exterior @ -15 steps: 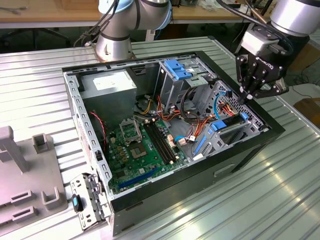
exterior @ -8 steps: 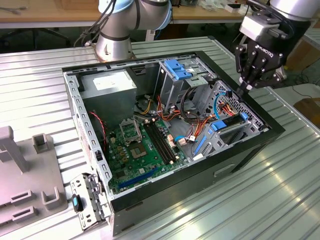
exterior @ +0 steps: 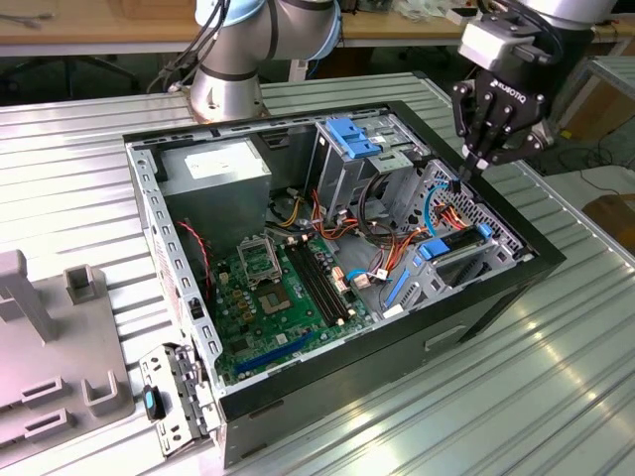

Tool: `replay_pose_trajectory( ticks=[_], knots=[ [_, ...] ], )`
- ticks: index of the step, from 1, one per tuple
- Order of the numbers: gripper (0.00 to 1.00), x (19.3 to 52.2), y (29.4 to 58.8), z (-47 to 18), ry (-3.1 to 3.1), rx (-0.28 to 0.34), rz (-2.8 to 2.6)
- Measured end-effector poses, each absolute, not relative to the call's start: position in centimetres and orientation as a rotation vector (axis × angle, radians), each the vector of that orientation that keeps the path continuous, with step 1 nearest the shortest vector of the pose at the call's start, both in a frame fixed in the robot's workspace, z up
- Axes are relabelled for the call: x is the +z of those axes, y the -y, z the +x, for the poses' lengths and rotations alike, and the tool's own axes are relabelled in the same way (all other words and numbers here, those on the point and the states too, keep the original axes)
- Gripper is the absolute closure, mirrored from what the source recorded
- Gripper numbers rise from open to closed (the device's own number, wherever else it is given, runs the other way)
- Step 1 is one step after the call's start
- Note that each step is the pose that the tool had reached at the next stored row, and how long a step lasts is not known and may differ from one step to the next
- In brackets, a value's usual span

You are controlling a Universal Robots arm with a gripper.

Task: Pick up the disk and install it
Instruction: 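Insert the second disk wire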

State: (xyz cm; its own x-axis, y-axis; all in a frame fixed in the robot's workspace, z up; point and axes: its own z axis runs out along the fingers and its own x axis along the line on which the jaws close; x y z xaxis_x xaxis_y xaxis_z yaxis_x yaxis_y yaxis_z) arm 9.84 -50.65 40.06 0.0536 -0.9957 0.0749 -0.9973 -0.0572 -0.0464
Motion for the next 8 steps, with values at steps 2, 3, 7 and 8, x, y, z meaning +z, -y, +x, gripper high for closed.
replay_pose_trajectory(
  ticks=[2, 3, 7, 8],
  knots=[
    [0.89, 40.03, 50.2, 9.23, 2.142, 0.137, 2.268],
    [0.89, 39.99, 50.13, 9.09, 2.145, 0.137, 2.265],
    [0.89, 39.79, 49.99, 8.58, 2.167, 0.137, 2.243],
    [0.89, 39.78, 49.98, 8.5, 2.178, 0.137, 2.233]
  ],
)
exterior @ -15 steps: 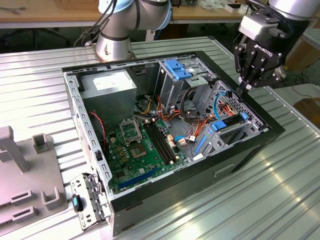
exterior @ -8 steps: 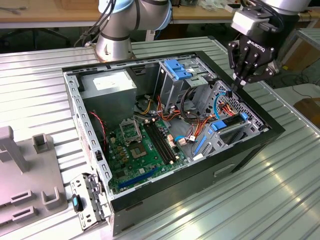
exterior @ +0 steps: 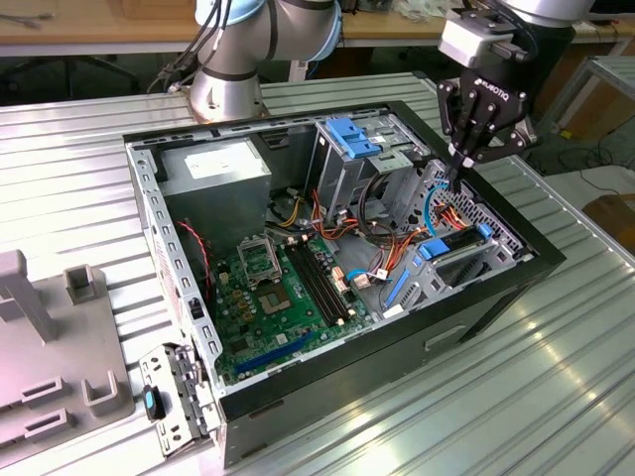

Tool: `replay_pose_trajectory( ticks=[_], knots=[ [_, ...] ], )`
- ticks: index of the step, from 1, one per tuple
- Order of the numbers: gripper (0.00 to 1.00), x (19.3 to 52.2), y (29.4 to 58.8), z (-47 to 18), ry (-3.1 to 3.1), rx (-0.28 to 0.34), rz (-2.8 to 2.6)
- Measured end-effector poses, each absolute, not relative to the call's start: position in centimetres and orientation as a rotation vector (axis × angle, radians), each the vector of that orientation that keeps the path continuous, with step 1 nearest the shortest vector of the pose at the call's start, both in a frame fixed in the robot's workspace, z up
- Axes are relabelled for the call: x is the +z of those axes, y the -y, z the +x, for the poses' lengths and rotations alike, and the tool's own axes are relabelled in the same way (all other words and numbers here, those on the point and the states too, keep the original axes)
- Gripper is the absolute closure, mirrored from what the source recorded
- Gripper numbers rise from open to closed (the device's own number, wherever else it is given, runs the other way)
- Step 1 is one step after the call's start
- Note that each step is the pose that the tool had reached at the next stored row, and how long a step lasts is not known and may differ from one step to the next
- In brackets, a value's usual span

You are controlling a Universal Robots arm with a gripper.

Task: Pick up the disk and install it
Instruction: 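Insert the second disk wire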

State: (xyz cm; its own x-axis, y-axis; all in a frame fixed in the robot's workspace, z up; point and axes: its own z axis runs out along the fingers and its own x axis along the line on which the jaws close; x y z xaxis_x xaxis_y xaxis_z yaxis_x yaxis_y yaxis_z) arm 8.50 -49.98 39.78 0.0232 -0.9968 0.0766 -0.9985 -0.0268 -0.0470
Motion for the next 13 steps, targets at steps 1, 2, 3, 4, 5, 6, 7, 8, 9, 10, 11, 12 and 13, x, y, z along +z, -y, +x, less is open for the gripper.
replay_pose_trajectory(
  ticks=[1, 2, 3, 4, 5, 6, 7, 8, 9, 10, 11, 12, 13],
  knots=[
    [0.89, 39.79, 49.98, 8.48, 2.179, 0.137, 2.23],
    [0.89, 39.78, 49.98, 8.47, 2.18, 0.137, 2.23],
    [0.89, 39.78, 49.98, 8.47, 2.18, 0.137, 2.23],
    [0.89, 39.78, 49.98, 8.47, 2.18, 0.137, 2.23],
    [0.89, 39.78, 49.98, 8.47, 2.18, 0.137, 2.23],
    [0.89, 39.78, 49.98, 8.47, 2.18, 0.137, 2.23],
    [0.89, 39.78, 49.98, 8.47, 2.18, 0.137, 2.23],
    [0.89, 39.78, 49.98, 8.47, 2.18, 0.137, 2.23],
    [0.89, 39.78, 49.98, 8.47, 2.18, 0.137, 2.23],
    [0.89, 39.78, 49.98, 8.47, 2.181, 0.137, 2.229],
    [0.89, 39.78, 49.98, 8.47, 2.181, 0.137, 2.229],
    [0.89, 39.78, 49.98, 8.47, 2.181, 0.137, 2.229],
    [0.89, 39.78, 49.98, 8.47, 2.181, 0.137, 2.229]
  ],
)
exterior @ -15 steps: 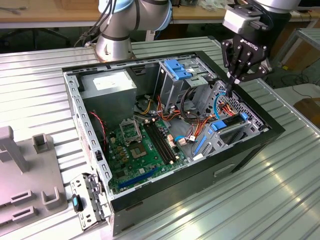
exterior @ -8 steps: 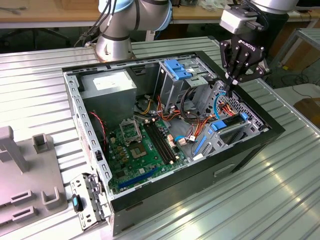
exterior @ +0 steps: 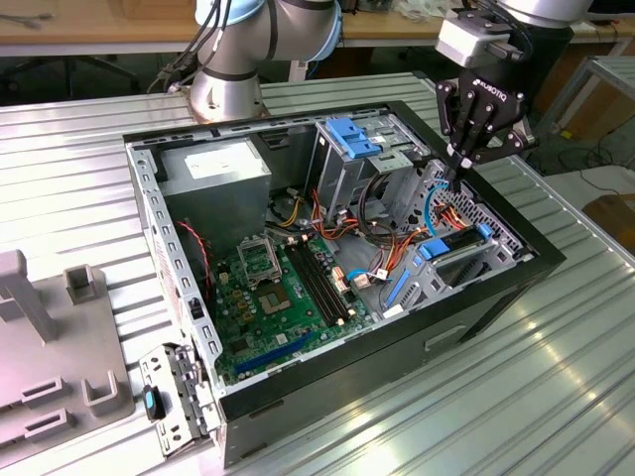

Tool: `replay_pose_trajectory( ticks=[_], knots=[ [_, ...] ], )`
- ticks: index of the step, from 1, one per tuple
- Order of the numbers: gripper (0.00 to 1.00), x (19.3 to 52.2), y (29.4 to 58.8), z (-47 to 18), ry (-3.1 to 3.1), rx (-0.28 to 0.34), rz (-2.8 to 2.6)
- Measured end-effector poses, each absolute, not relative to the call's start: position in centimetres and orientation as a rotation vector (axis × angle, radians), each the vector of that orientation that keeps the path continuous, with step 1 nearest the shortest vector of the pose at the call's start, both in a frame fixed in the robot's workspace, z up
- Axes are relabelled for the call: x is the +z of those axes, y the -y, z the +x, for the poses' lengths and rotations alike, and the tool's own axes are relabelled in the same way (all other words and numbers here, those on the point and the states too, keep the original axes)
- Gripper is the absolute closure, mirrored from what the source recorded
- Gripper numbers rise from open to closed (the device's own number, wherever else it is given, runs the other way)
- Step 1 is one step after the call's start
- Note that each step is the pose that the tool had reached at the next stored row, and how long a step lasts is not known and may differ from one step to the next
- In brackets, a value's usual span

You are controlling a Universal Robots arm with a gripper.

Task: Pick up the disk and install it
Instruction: 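Insert the second disk wire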

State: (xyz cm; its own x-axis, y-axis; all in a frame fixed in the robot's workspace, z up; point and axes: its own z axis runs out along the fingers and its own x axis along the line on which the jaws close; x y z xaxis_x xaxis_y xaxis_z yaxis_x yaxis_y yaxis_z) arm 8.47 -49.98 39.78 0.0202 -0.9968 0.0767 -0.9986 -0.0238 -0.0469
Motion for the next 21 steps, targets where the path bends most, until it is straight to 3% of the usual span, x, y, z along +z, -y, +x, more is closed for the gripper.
replay_pose_trajectory(
  ticks=[2, 3, 4, 6, 8, 21],
  knots=[
    [0.89, 39.78, 49.98, 8.47, 2.181, 0.137, 2.229],
    [0.83, 39.78, 49.98, 8.47, 2.181, 0.137, 2.229],
    [0.7, 39.78, 49.98, 8.47, 2.181, 0.137, 2.229],
    [0.7, 39.78, 49.98, 8.47, 2.181, 0.137, 2.229],
    [0.58, 39.78, 49.98, 8.47, 2.181, 0.137, 2.229],
    [0.58, 39.78, 49.95, 8.4, 2.183, 0.137, 2.227]
  ],
)
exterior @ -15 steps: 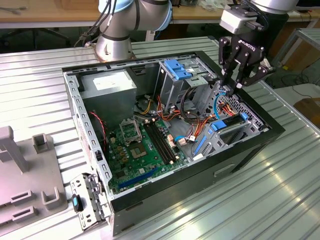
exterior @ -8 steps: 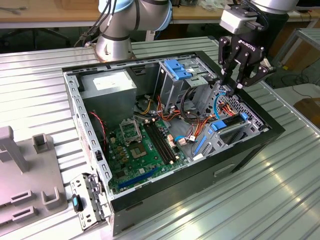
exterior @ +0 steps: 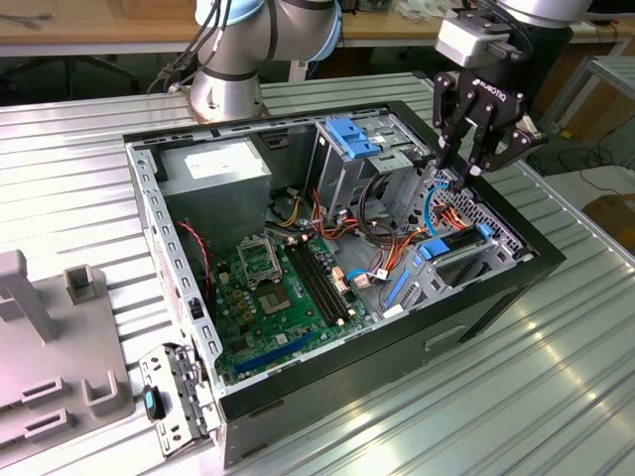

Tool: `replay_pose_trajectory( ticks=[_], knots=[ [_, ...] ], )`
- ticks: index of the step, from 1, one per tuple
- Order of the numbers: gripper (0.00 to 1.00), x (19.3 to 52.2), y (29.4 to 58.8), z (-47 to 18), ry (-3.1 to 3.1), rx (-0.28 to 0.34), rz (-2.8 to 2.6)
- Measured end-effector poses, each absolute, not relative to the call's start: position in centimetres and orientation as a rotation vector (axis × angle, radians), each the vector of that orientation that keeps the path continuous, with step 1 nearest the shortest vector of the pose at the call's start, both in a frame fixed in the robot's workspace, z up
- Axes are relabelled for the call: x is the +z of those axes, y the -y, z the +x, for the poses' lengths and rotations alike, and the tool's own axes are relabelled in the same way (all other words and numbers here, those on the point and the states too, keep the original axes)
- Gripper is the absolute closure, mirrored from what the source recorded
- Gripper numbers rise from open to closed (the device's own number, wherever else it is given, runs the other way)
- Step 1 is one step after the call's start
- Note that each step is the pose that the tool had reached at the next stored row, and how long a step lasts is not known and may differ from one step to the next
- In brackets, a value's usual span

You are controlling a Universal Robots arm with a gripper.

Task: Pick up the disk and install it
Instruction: 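Insert the second disk wire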

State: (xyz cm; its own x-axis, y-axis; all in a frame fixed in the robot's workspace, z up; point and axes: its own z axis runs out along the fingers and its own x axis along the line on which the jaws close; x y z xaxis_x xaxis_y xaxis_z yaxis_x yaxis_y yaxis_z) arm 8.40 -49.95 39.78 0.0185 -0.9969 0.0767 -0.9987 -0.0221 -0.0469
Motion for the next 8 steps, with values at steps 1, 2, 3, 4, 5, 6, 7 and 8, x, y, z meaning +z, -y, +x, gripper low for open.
replay_pose_trajectory(
  ticks=[1, 2, 3, 4, 5, 6, 7, 8],
  knots=[
    [0.58, 39.78, 49.95, 8.4, 2.182, 0.137, 2.228],
    [0.58, 39.78, 49.95, 8.4, 2.182, 0.137, 2.228],
    [0.58, 39.78, 49.95, 8.4, 2.182, 0.137, 2.228],
    [0.58, 39.78, 49.92, 8.4, 2.182, 0.137, 2.228],
    [0.58, 39.78, 49.86, 8.42, 2.182, 0.137, 2.228],
    [0.58, 39.77, 49.73, 8.56, 2.182, 0.137, 2.228],
    [0.58, 39.73, 49.65, 8.84, 2.184, 0.137, 2.226],
    [0.58, 39.66, 49.6, 9.03, 2.186, 0.137, 2.224]
  ],
)
